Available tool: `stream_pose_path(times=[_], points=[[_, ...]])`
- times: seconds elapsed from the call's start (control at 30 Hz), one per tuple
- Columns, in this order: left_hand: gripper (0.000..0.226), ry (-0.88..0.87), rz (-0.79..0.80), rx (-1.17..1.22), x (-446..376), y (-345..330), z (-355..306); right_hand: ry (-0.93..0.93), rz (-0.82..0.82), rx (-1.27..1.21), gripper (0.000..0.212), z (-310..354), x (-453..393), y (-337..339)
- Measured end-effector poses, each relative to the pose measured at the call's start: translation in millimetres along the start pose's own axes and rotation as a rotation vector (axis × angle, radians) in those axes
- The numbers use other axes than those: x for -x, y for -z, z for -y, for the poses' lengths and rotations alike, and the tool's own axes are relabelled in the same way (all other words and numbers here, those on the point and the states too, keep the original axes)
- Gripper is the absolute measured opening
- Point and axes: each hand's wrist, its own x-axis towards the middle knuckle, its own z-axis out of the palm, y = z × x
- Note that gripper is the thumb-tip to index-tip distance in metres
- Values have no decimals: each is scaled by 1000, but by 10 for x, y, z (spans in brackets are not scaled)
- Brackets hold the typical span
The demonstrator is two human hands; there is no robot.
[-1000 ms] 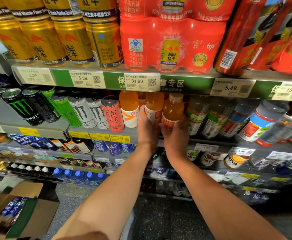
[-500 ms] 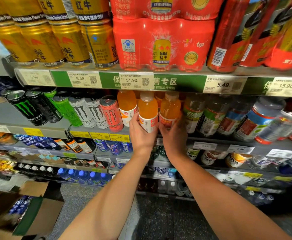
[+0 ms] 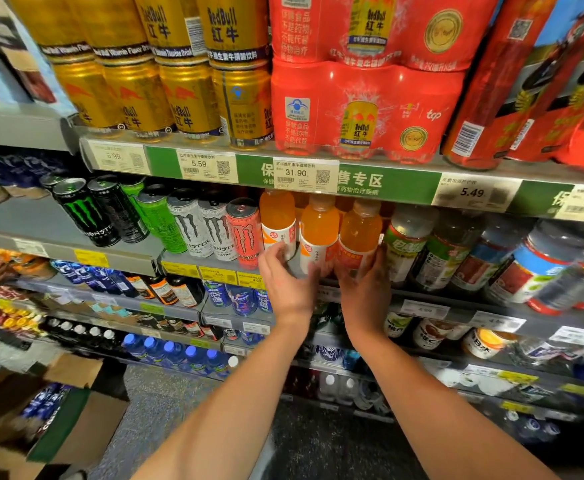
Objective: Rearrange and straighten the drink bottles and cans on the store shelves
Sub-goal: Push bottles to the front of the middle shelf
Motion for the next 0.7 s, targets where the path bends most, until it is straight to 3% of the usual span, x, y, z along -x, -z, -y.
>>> stream_pose_path(times=[0.1, 0.47, 0.7], points=[[58, 60, -117, 21, -79, 33, -45, -5, -28, 11, 84, -15, 38, -10], [61, 111, -99, -40, -254, -82, -49, 50, -229, 21, 75, -88, 68, -178], [57, 88, -88, -79, -242, -53, -61, -1, -231, -15, 74, -100, 22, -199]])
